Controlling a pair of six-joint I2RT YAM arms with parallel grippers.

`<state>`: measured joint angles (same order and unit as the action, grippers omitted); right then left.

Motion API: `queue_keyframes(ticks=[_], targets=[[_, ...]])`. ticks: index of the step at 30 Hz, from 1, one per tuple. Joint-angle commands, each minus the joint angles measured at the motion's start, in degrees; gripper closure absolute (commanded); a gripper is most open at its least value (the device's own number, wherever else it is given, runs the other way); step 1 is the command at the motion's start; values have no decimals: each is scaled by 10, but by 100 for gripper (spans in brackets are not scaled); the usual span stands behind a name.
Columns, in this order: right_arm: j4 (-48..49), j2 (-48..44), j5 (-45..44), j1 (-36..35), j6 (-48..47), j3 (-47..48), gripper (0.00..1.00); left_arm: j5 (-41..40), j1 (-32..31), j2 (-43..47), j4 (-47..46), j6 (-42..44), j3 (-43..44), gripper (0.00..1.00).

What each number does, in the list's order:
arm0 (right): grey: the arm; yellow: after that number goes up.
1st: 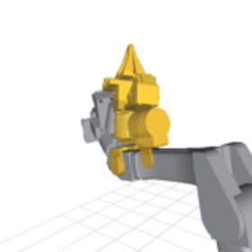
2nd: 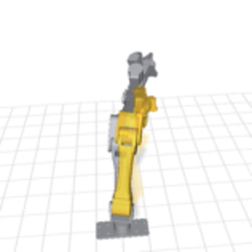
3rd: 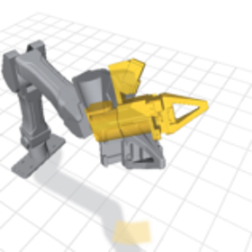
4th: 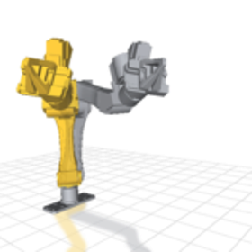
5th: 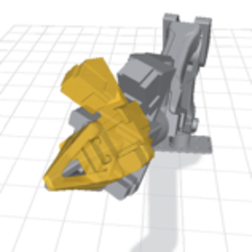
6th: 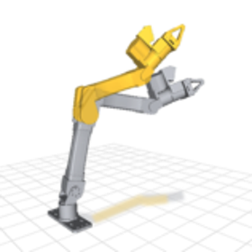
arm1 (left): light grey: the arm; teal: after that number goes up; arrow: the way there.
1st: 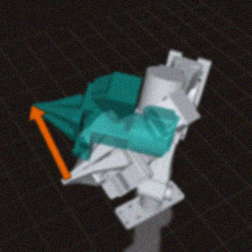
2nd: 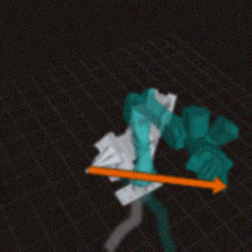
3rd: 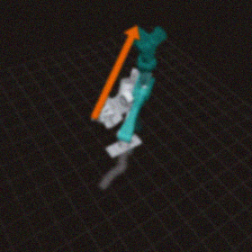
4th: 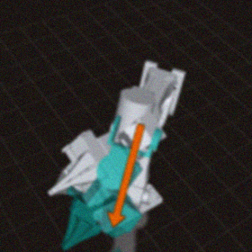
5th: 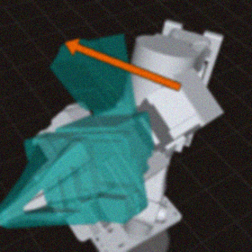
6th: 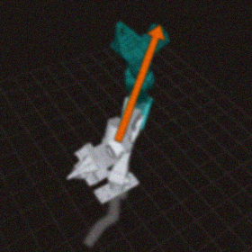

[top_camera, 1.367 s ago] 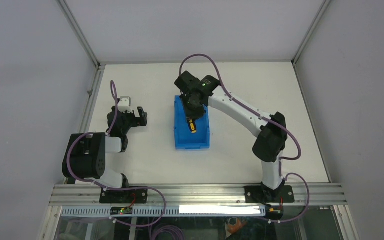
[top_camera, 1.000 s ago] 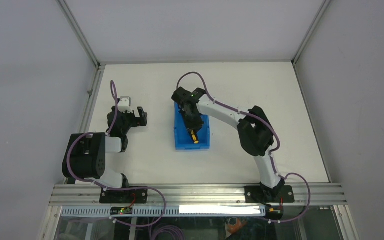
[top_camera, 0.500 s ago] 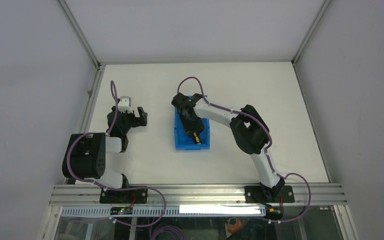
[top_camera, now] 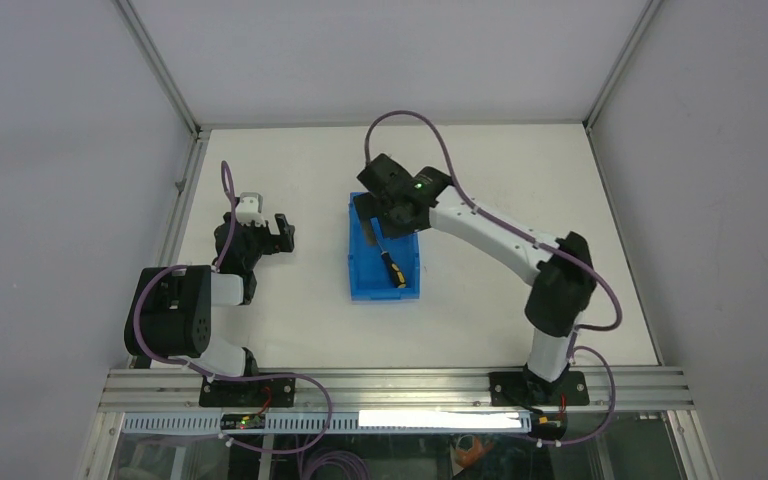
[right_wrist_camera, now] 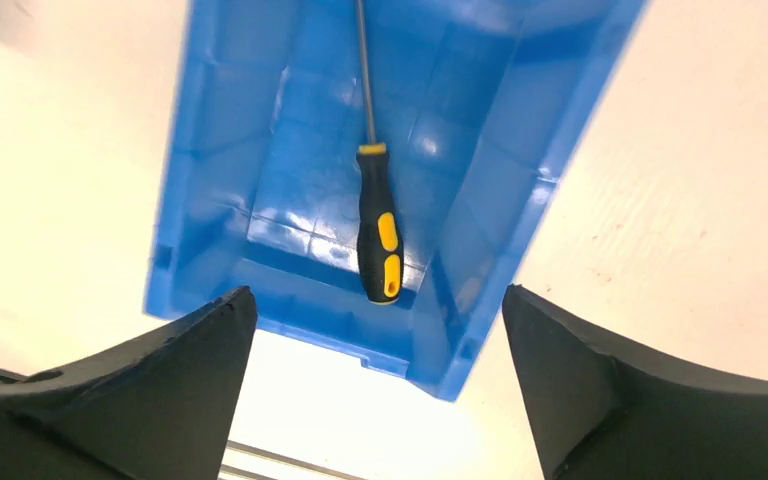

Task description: Put the screwdriver in the bin

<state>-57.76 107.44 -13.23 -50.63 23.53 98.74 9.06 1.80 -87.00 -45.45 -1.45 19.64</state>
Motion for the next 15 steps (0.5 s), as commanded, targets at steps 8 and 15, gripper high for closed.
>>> queue_keyframes(ticks=[8,15], targets=[[131,-287,-28,98,-21,-197,1,4,-6,7,-32,-1,10,1],[209,-408,-17,238,-1,-414,1,4,-5,7,-32,0,10,1]])
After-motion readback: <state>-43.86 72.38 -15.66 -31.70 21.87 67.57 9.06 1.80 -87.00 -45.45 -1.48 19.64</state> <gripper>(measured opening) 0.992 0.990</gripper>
